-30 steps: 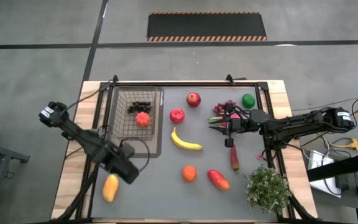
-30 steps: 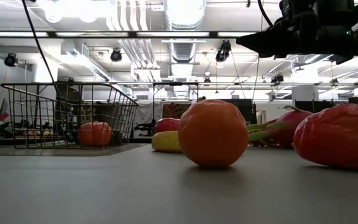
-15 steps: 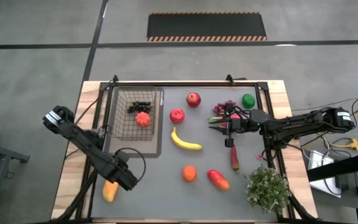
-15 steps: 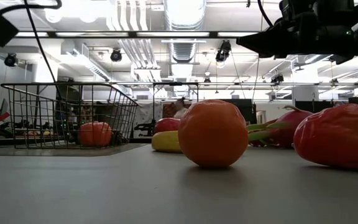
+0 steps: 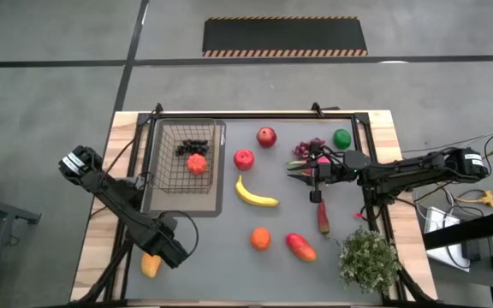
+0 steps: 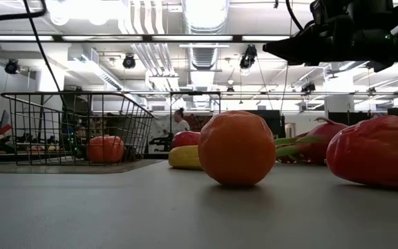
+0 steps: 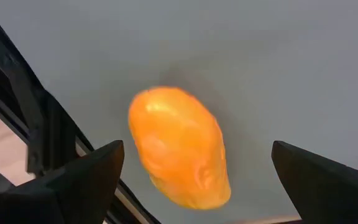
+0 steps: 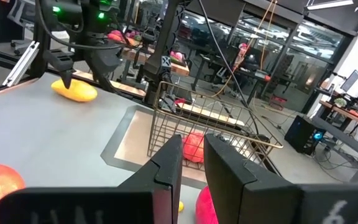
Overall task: Build produce basket
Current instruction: Put the yellow mango into the gold wire basket
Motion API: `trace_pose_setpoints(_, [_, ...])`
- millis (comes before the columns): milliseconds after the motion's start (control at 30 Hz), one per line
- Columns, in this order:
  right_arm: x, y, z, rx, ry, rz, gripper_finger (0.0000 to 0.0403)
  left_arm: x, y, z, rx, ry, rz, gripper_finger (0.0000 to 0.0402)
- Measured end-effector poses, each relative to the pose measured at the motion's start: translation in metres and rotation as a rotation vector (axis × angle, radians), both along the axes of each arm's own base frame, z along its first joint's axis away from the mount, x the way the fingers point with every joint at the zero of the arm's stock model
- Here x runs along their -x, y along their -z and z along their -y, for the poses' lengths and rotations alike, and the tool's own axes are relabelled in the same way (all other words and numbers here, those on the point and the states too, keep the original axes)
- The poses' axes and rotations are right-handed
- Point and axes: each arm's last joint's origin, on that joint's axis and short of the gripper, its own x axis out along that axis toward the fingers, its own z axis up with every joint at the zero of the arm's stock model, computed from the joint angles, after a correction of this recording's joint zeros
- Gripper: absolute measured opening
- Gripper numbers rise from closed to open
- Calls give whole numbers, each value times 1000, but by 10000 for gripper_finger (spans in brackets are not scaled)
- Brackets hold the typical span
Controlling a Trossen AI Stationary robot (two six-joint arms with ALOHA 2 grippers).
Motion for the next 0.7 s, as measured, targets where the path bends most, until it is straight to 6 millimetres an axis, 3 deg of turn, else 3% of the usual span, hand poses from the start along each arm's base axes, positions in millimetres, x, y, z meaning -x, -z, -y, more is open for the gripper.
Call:
trace_pose_setpoints(367, [0, 0, 0, 0, 0, -1, 56, 8, 13, 23, -1, -24, -15, 389])
trace_pose_setpoints(567, [0, 0, 0, 0, 0, -1, 56, 7, 20, 27, -20, -14, -33, 387])
trace_pose_setpoints(700, [0, 0, 0, 0, 0, -1, 56, 7, 21, 27, -20, -11, -34, 366])
